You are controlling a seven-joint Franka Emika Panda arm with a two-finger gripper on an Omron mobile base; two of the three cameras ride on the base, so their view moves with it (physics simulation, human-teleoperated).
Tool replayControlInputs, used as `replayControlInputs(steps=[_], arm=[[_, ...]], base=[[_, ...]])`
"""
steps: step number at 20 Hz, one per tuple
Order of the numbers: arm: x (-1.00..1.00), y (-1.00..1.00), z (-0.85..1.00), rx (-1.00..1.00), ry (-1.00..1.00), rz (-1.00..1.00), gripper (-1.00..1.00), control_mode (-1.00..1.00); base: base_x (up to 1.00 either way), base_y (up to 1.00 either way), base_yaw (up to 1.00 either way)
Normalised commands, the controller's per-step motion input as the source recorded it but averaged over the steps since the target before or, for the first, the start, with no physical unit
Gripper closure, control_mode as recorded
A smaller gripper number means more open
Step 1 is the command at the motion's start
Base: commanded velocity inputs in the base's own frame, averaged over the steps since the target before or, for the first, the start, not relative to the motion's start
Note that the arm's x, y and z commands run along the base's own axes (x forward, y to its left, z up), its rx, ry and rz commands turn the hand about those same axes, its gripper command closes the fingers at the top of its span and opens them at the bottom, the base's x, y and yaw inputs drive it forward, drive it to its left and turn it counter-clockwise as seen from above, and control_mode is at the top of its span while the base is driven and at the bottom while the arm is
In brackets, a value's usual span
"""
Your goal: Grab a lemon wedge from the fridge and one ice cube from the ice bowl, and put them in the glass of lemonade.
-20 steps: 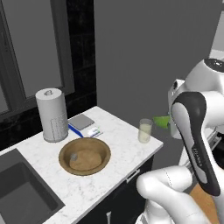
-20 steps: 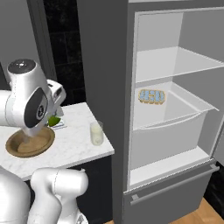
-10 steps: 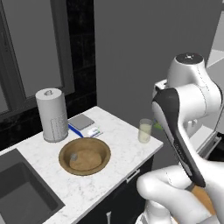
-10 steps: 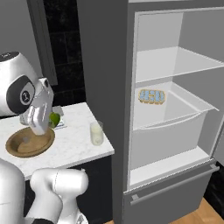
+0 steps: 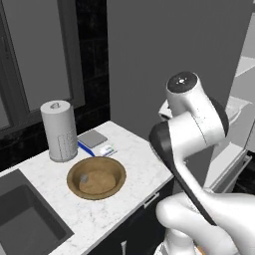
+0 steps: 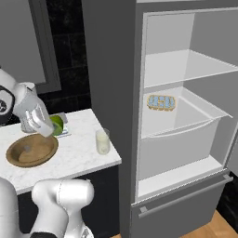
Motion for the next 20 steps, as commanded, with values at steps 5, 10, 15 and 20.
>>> replayControlInputs(steps=[5, 10, 15, 20], arm=[[0.00, 0.00, -0.18, -0.34, -0.08, 0.29, 1.00, -1.00], [0.01, 0.00, -0.22, -0.21, -0.08, 0.05, 1.00, -1.00], [0.13, 0.00, -0.12, -0.07, -0.02, 0.00, 1.00, -1.00], [0.35, 0.00, 0.00, 0.00, 0.00, -0.04, 1.00, -1.00]], base=[[0.00, 0.00, 0.00], [0.00, 0.00, 0.00], [0.00, 0.00, 0.00], [0.00, 0.00, 0.00]])
